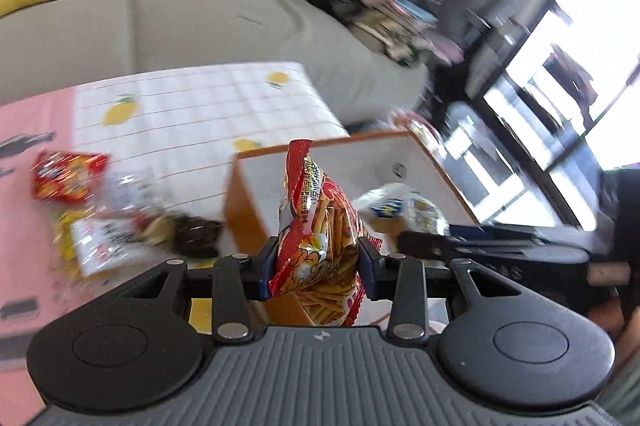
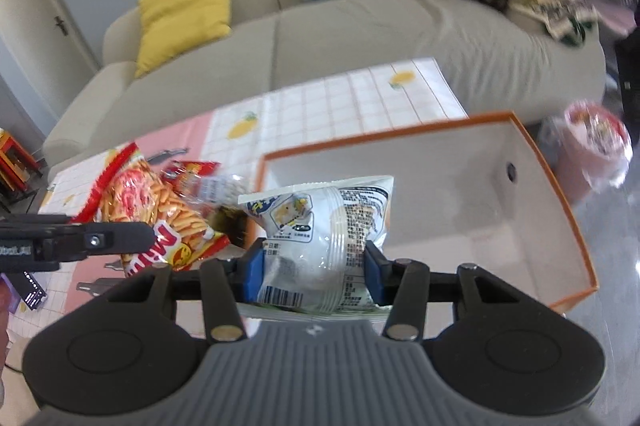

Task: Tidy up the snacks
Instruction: 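Carry both bags over the orange box and open both tools to drop them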

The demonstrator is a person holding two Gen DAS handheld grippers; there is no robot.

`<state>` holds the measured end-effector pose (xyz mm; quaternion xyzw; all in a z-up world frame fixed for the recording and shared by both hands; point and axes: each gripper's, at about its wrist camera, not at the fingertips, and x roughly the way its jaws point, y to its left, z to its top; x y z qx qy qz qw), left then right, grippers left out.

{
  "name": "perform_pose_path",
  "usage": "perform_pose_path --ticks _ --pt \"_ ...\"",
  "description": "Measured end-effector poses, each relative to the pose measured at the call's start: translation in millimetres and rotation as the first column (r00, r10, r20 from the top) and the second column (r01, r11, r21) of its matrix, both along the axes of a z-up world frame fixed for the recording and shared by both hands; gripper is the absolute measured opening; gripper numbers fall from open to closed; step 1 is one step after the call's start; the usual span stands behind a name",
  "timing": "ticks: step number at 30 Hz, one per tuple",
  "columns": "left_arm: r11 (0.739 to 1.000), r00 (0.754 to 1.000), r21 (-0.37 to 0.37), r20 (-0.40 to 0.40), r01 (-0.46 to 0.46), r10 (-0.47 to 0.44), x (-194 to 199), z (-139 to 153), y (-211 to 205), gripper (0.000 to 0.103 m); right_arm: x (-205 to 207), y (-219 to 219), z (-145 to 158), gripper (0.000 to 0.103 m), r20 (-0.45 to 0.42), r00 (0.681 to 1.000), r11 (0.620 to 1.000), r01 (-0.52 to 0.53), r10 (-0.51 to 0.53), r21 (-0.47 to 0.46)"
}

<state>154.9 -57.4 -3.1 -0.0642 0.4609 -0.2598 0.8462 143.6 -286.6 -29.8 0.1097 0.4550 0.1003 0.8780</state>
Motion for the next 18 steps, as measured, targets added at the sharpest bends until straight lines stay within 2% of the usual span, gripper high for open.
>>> perform_pose_path --ticks 3,7,12,18 --pt "0.994 0.993 0.032 -0.052 0.104 -0.102 19 -10 -26 0.045 18 -16 -15 0.048 -0.081 0.997 1.000 0.007 -0.007 0.002" --pt "0.967 0.965 0.100 -0.148 0.232 -0.217 41 -35 -57 0.045 37 -32 -34 0.048 -0.158 0.987 1.000 -0.001 -0.004 -0.031" --pt "0.912 0.923 0.213 -0.242 0.351 -0.299 56 -69 -87 0.045 53 -37 -57 0.048 -0.229 0.973 0.998 -0.038 0.025 -0.052" --pt "0.854 0.866 0.262 -0.359 0.450 -0.347 60 -102 -100 0.045 68 -24 -84 0.048 -0.307 0.948 0.991 -0.113 0.086 -0.072"
